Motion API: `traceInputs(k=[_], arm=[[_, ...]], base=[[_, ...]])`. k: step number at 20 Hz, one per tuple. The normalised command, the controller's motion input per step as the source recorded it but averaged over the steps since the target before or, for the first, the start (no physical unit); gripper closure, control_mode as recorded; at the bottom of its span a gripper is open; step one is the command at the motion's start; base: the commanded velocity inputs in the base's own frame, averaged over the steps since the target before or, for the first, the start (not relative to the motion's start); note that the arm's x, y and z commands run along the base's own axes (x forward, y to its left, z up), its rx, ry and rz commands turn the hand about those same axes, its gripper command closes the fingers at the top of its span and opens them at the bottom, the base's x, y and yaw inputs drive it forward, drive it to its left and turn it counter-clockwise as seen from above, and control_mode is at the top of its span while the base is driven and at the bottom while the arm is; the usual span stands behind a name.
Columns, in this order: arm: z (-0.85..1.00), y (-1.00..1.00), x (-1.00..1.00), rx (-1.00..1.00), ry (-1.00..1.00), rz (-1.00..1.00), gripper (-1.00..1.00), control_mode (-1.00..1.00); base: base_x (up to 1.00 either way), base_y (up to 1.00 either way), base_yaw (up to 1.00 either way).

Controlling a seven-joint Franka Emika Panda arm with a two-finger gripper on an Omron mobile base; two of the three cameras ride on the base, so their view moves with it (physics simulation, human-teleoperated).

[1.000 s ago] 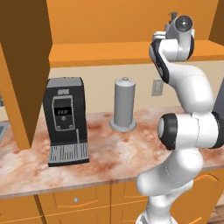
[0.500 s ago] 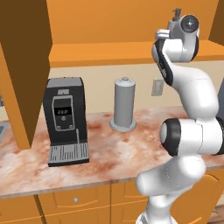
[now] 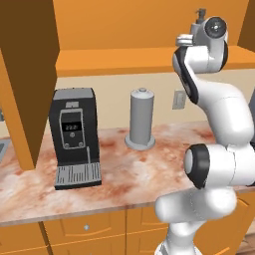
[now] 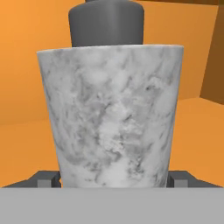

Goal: Locate and retrieve the soap dispenser and soap dispenser from the cabinet. Place them next to the sink.

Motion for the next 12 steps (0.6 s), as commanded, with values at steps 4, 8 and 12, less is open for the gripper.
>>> traceInputs(k=[4, 8, 12], arm=[[0.10, 0.19, -0.82, -0.06, 0.00, 0.00, 1.00, -1.00], [0.00, 0.15, -0.98, -0.03, 0.00, 0.00, 1.00, -1.00], [0.01, 0.16, -1.00, -0.03, 0.00, 0.00, 1.00, -1.00]], base=[[0.00, 0.00, 0.00], [0.00, 0.00, 0.00], [0.00, 0.00, 0.00]])
